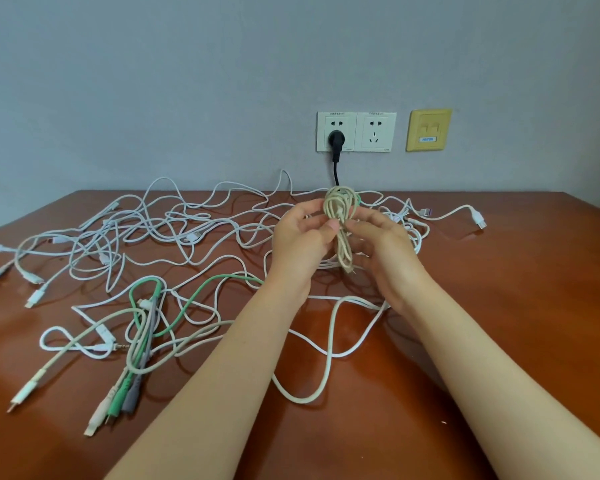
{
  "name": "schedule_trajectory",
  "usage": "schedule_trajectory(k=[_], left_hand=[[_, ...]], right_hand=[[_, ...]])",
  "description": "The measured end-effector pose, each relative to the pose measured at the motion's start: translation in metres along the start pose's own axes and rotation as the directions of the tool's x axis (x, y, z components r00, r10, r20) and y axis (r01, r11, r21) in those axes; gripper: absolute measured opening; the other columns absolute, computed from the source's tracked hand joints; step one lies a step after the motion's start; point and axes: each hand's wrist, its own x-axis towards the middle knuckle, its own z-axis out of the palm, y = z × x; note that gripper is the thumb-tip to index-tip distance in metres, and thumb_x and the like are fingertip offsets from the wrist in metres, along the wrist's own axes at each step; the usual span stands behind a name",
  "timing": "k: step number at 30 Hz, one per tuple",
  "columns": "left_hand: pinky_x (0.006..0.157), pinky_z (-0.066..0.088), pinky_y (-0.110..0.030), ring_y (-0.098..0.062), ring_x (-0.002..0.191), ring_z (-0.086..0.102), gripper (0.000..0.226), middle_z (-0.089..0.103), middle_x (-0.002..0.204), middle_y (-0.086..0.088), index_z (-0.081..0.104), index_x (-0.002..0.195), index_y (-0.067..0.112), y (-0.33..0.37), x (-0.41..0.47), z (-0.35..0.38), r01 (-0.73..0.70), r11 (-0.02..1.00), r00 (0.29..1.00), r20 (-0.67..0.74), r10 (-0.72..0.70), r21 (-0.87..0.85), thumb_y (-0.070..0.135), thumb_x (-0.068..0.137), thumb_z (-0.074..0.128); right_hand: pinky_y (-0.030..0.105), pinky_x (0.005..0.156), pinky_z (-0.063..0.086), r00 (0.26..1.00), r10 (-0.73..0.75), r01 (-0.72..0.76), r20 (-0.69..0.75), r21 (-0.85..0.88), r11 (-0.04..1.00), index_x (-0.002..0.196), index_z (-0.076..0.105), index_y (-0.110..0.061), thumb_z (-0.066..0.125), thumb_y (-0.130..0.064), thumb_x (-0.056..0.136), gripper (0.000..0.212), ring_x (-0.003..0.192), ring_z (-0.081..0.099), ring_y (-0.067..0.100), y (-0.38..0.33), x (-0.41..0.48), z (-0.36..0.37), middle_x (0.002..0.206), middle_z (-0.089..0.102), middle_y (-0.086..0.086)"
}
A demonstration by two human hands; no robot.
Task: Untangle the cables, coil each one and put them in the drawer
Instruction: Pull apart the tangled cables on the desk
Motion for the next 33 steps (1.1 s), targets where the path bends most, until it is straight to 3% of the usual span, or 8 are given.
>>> schedule_trajectory(k=[4, 7, 13, 16, 18, 23, 28, 33], left_hand=[[0.080, 0.051, -0.027, -0.013, 0.081, 0.061, 0.026, 0.062, 0.087, -0.003, 0.052, 0.107, 0.008, 0.000, 0.002, 0.000, 0.053, 0.991, 0.998, -0.027, -0.056, -0.124, -0.011, 0.092, 0.045], [0.073, 0.054, -0.027, -0.017, 0.077, 0.060, 0.026, 0.059, 0.083, -0.007, 0.051, 0.106, 0.003, 0.004, 0.005, -0.001, 0.101, 0.965, 0.991, -0.056, -0.118, -0.244, -0.015, 0.092, 0.039], [0.057, 0.053, -0.016, -0.011, 0.070, 0.060, 0.031, 0.063, 0.078, -0.001, 0.059, 0.091, 0.015, 0.005, 0.006, -0.007, 0.099, 0.993, 0.989, -0.102, -0.105, -0.062, -0.011, 0.091, 0.042], [0.059, 0.049, -0.016, -0.010, 0.070, 0.059, 0.031, 0.063, 0.080, 0.000, 0.061, 0.101, 0.014, 0.002, 0.010, -0.012, 0.094, 0.988, 0.990, -0.112, -0.081, 0.120, -0.008, 0.088, 0.044], [0.056, 0.050, -0.015, -0.011, 0.066, 0.059, 0.029, 0.063, 0.078, -0.003, 0.057, 0.105, 0.010, 0.003, 0.009, -0.013, 0.108, 0.990, 0.991, -0.083, -0.101, 0.089, -0.009, 0.087, 0.045], [0.067, 0.053, -0.019, -0.014, 0.070, 0.061, 0.008, 0.061, 0.079, -0.002, 0.057, 0.094, 0.012, 0.004, 0.008, -0.011, 0.085, 0.996, 0.996, -0.035, -0.085, 0.010, 0.006, 0.091, 0.054], [0.068, 0.055, -0.020, -0.017, 0.078, 0.063, 0.012, 0.061, 0.091, -0.008, 0.056, 0.097, 0.012, 0.001, 0.010, -0.015, 0.054, 0.998, 0.998, -0.013, -0.054, 0.029, 0.004, 0.095, 0.048], [0.072, 0.054, -0.025, -0.022, 0.083, 0.062, 0.013, 0.058, 0.101, -0.013, 0.051, 0.101, 0.010, 0.012, 0.009, -0.014, 0.025, 1.000, 1.000, -0.017, -0.025, -0.011, 0.000, 0.094, 0.049]], right_hand=[[0.015, 0.059, 0.044, 0.999, 0.022, -0.019, 0.029, -0.100, 0.995, 0.088, 0.062, -0.020, 0.056, -0.011, 0.089, 0.011, 0.065, 0.058, 0.007, 0.002, -0.001, -0.001, 0.081, 0.063, 0.001], [0.013, 0.057, 0.047, 0.999, -0.019, 0.023, 0.040, -0.101, 0.995, 0.090, 0.061, -0.017, 0.059, -0.005, 0.087, 0.012, 0.060, 0.059, 0.005, 0.001, -0.003, 0.002, 0.077, 0.061, 0.004], [0.015, 0.059, 0.049, 0.993, -0.114, 0.113, 0.001, -0.151, 0.982, 0.085, 0.060, -0.014, 0.064, 0.001, 0.083, 0.016, 0.052, 0.057, 0.002, 0.004, -0.007, 0.004, 0.070, 0.062, 0.003], [0.025, 0.067, 0.050, 0.991, -0.122, 0.111, -0.059, -0.169, 0.979, 0.082, 0.061, -0.018, 0.067, -0.001, 0.081, 0.018, 0.061, 0.058, 0.010, 0.007, -0.005, 0.002, 0.076, 0.064, 0.007], [0.031, 0.072, 0.050, 0.988, -0.131, 0.115, -0.077, -0.187, 0.976, 0.082, 0.061, -0.019, 0.067, -0.001, 0.081, 0.019, 0.070, 0.058, 0.016, 0.009, -0.005, 0.001, 0.080, 0.064, 0.010], [0.015, 0.061, 0.050, 0.974, -0.183, 0.153, -0.135, -0.208, 0.966, 0.084, 0.059, -0.020, 0.069, 0.000, 0.079, 0.023, 0.055, 0.058, 0.001, 0.012, -0.006, 0.000, 0.078, 0.063, -0.001], [0.020, 0.064, 0.049, 0.978, -0.168, 0.145, -0.128, -0.174, 0.974, 0.086, 0.060, -0.021, 0.065, 0.005, 0.081, 0.026, 0.069, 0.058, 0.015, 0.013, -0.006, 0.002, 0.082, 0.064, 0.003], [0.012, 0.057, 0.046, 0.978, -0.174, 0.166, -0.113, -0.073, 0.983, 0.087, 0.060, -0.019, 0.059, 0.010, 0.081, 0.030, 0.065, 0.057, 0.006, 0.007, -0.006, 0.004, 0.080, 0.063, 0.001]])
